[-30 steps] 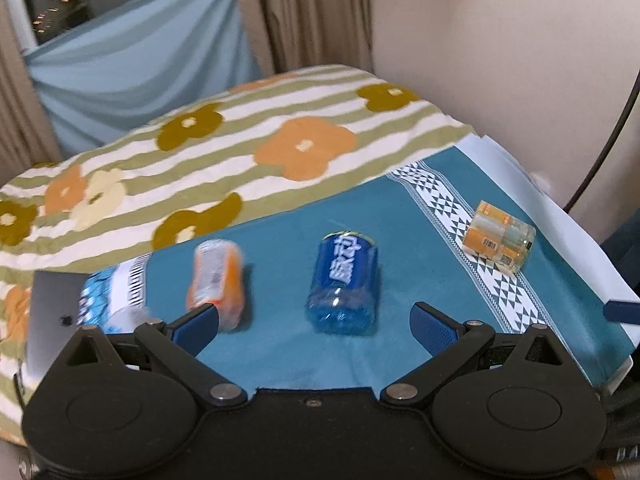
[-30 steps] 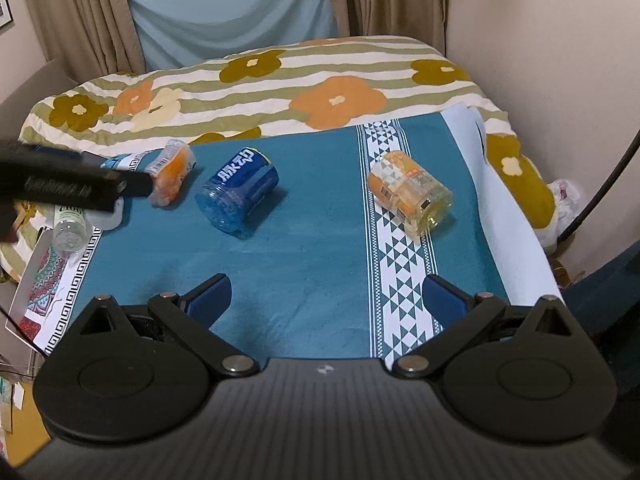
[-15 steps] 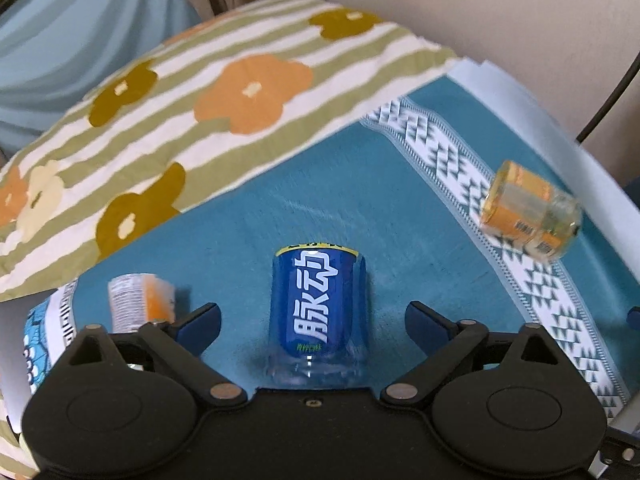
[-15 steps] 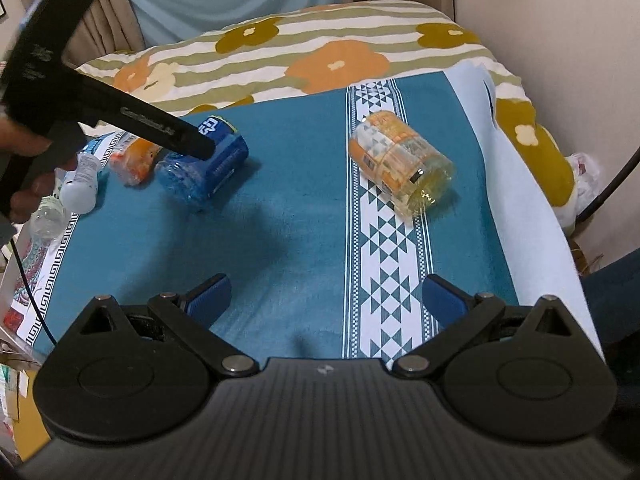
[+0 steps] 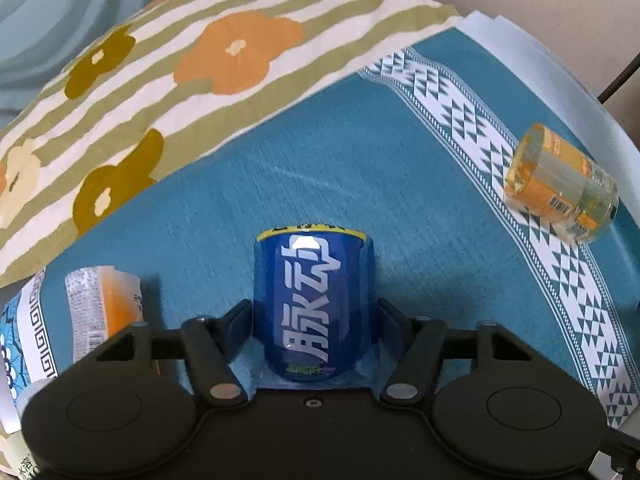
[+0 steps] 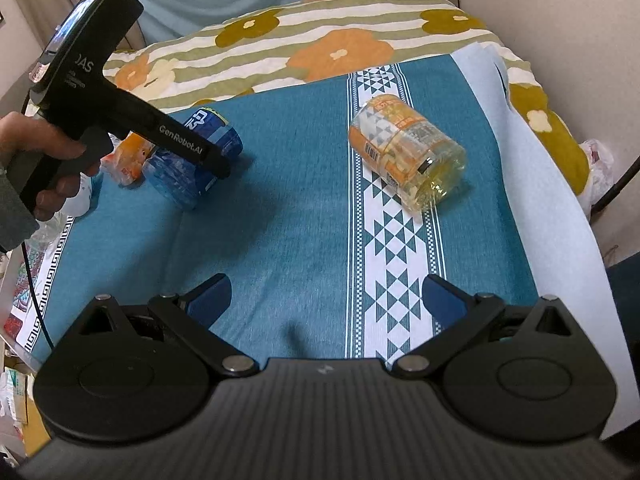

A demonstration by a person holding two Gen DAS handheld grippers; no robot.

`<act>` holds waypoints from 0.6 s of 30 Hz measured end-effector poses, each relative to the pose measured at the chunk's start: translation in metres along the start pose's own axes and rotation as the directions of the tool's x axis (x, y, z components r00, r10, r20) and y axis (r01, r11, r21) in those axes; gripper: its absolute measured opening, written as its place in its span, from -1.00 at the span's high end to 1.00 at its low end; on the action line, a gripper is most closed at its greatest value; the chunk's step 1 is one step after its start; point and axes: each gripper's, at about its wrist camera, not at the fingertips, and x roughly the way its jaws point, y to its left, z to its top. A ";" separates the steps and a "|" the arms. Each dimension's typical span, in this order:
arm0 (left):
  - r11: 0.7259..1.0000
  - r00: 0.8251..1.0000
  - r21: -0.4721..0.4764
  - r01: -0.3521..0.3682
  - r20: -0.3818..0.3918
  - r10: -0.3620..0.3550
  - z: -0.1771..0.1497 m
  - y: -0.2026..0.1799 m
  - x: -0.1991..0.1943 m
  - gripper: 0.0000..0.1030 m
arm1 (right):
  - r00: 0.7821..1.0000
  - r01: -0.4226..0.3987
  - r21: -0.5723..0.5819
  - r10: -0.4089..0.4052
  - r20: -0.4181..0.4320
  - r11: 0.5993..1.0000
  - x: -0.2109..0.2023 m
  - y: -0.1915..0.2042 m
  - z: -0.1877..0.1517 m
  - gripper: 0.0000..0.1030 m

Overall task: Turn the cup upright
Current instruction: 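Lift the blue cup with the left tool and rotate it upright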

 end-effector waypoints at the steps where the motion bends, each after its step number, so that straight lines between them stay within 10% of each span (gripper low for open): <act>1: 1.000 1.000 0.001 0.002 0.004 -0.002 0.000 0.000 0.000 -0.33 | 1.000 -0.001 0.001 0.001 0.001 1.000 0.000 0.000 0.001 -1.00; 18: 0.994 1.000 -0.108 0.009 0.005 -0.009 -0.029 0.008 -0.027 -0.32 | 1.000 -0.027 -0.006 0.027 0.008 1.000 -0.002 0.009 0.006 -1.00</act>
